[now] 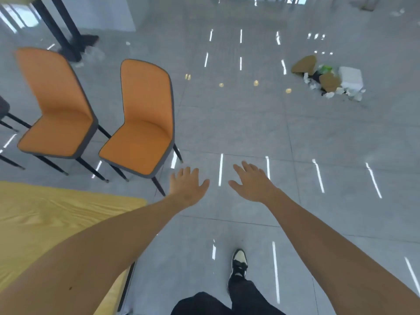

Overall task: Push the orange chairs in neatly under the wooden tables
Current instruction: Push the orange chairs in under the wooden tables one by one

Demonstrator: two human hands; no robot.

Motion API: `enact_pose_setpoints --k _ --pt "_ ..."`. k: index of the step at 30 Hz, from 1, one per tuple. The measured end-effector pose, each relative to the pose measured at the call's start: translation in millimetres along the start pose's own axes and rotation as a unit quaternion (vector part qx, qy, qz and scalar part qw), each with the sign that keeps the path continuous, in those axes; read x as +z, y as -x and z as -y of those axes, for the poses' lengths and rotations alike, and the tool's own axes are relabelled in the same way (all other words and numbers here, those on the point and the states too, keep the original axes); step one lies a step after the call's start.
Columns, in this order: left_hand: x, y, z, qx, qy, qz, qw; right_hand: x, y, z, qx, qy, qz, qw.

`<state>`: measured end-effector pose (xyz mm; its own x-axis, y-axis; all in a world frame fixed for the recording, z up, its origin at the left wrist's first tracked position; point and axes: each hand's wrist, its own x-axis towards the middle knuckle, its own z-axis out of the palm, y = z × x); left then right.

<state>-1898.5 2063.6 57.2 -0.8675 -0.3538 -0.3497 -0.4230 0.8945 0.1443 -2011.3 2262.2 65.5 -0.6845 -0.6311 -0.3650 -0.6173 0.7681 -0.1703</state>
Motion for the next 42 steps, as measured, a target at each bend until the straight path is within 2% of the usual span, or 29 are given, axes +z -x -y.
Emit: enact_pose_setpoints --k 6,9,12,19,26,30,32,33,35,36,38,39,41,42 --pt "-42 -116 -12 -0.081 0.047 0.007 0.996 -64 -145 -43 -0.078 0.053 0.058 0.994" --pt "-65 -183 3 -0.136 0.027 0.056 0.989 -98 -233 -50 -0.124 0.084 0.067 0.986" --pt "-81 -255 23 -0.180 0.058 0.092 0.978 -131 -327 -46 -0.161 0.098 0.103 0.977" --pt "-151 -419 92 -0.264 0.179 0.085 0.944 -208 -533 -4 -0.222 0.163 0.196 0.941" --pt "-239 -531 175 -0.357 0.221 0.021 0.908 -283 -706 78 -0.337 0.196 0.192 0.901" --pt "-265 -584 219 -0.444 0.257 -0.024 0.858 -309 -807 139 -0.424 0.227 0.172 0.860" --pt "-276 -606 232 -0.511 0.283 -0.048 0.810 -325 -856 178 -0.484 0.248 0.171 0.822" --pt "-276 -603 233 -0.513 0.279 -0.050 0.811 -326 -857 183 -0.482 0.248 0.171 0.823" --pt "-281 -616 237 -0.575 0.303 -0.081 0.755 -334 -888 220 -0.545 0.280 0.180 0.770" --pt "-282 -617 236 -0.575 0.299 -0.088 0.757 -336 -890 221 -0.543 0.273 0.175 0.774" --pt "-285 -622 243 -0.632 0.318 -0.121 0.696 -338 -909 260 -0.611 0.286 0.172 0.718" --pt "-285 -623 242 -0.631 0.313 -0.121 0.699 -339 -909 260 -0.616 0.274 0.164 0.720" --pt "-278 -629 252 -0.673 0.334 -0.143 0.644 -332 -922 296 -0.693 0.283 0.132 0.650" --pt "-278 -630 252 -0.672 0.337 -0.146 0.644 -333 -922 298 -0.702 0.276 0.114 0.646"
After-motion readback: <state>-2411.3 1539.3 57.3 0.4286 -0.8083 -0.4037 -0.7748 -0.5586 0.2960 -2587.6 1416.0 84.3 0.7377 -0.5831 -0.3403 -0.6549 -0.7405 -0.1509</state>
